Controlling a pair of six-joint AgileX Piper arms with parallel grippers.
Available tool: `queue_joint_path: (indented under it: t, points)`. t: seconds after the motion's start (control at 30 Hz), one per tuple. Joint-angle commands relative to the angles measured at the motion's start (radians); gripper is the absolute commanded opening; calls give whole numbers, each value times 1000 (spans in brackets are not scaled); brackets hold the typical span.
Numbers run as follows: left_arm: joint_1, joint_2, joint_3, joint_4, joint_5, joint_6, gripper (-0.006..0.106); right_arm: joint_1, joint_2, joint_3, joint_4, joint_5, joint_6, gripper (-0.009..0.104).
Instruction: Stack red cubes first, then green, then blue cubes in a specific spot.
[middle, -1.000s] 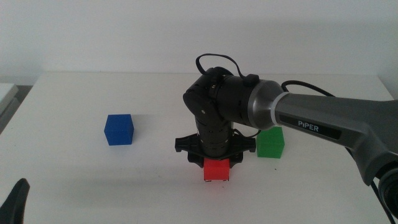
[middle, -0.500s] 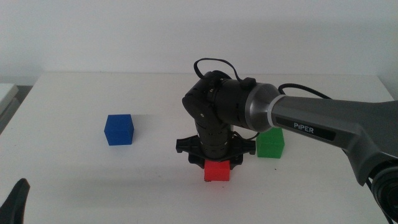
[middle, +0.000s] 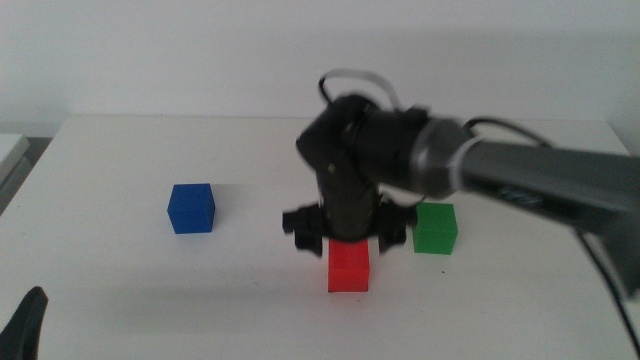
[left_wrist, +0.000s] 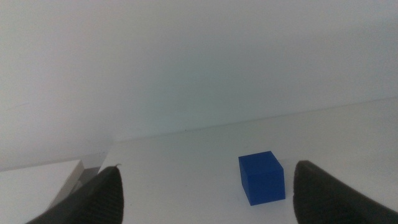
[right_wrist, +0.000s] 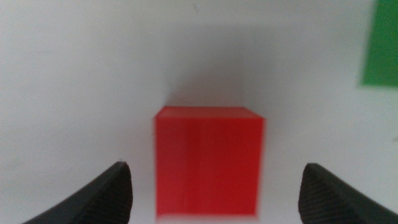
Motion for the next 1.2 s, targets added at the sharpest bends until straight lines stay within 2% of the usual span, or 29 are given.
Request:
queue_joint_path:
  t: [0.0,0.13,0.2,0.27,0.37,0.43,0.63,0.77,0.9,1.03,1.17]
  points:
    - [2,-4,0,-7,-7,1,94,10,-117,-7,-49,37,-85,68]
    - [2,-4,0,-7,-7,1,94,5,-271,-7,-190,75,-106,68]
    - [2,-4,0,-7,-7,1,94,-19,-317,-7,-223,95,-106,68]
    - [2,-4,0,-7,-7,1,94,-71,-343,-7,-225,95,-150,69]
    - [2,-4,0,-7,-7,1,94,-166,-371,12,-187,89,-214,79]
    - [2,-4,0,-7,-7,1,94,-226,-393,57,-144,21,-238,92]
    - [2,-4,0,-7,-7,1,94,-342,-397,242,9,-139,-233,93]
    - [2,-4,0,-7,-7,1,94,-347,-345,256,36,-176,-233,93]
    - [2,-4,0,-7,-7,1,94,-351,-285,256,98,-214,-233,93]
    - [2,-4,0,-7,-7,1,94,-351,-232,256,85,-239,-228,93]
    - [2,-4,0,-7,-7,1,94,-351,-189,256,33,-257,-165,93]
